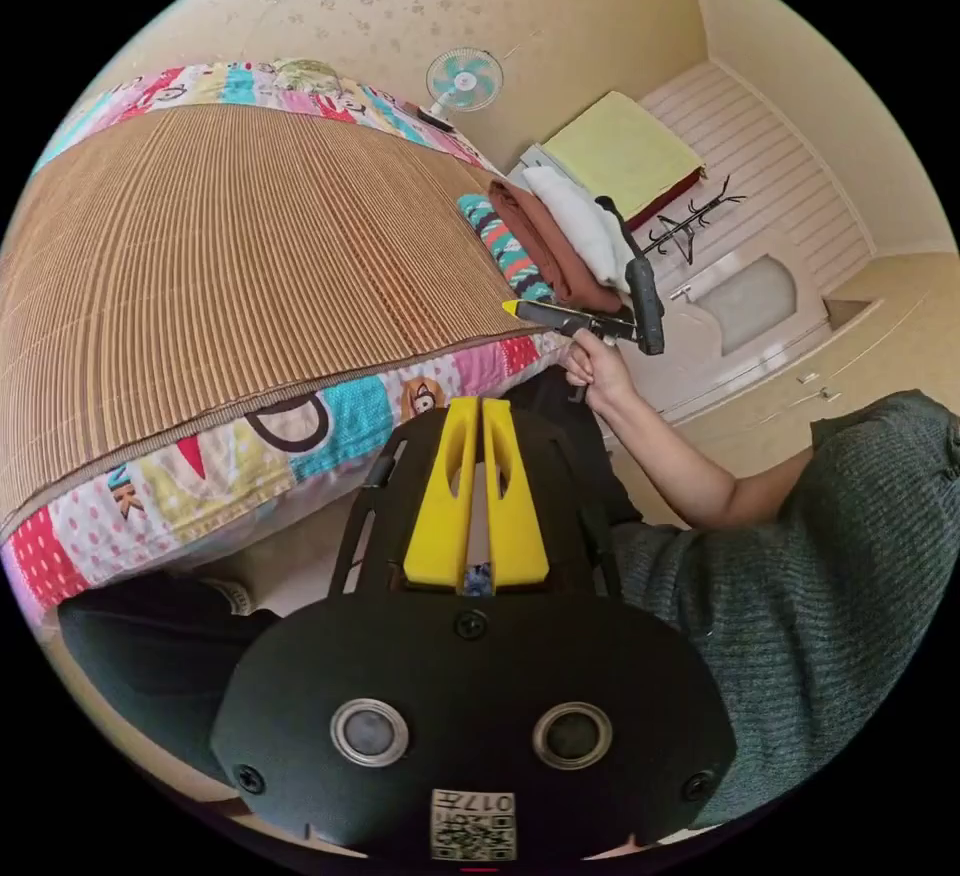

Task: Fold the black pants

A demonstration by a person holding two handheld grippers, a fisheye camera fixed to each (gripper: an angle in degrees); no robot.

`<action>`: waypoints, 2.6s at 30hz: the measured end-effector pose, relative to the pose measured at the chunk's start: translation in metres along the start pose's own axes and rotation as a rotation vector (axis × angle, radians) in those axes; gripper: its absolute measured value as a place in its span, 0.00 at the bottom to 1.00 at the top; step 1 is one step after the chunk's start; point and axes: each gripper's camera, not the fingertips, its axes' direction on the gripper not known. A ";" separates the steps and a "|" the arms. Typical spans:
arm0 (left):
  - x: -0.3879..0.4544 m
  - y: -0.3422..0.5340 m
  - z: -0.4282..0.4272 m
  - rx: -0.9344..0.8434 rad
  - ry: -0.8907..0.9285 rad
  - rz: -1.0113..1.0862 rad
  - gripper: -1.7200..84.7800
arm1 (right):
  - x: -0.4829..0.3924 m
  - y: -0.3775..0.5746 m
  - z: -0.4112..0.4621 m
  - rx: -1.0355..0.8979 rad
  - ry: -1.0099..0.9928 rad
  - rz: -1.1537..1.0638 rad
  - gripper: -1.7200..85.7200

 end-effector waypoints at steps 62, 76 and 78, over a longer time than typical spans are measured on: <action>-0.181 0.040 -0.380 1.489 0.557 -0.352 0.02 | 0.205 -0.013 0.121 0.175 -0.254 -0.175 0.03; 0.011 -0.097 -0.028 0.044 -0.456 0.140 0.22 | 0.197 -0.024 0.101 0.195 -0.224 -0.191 0.03; 0.037 -0.117 0.016 -0.048 -0.616 0.303 0.22 | 0.195 -0.027 0.098 0.194 -0.233 -0.190 0.03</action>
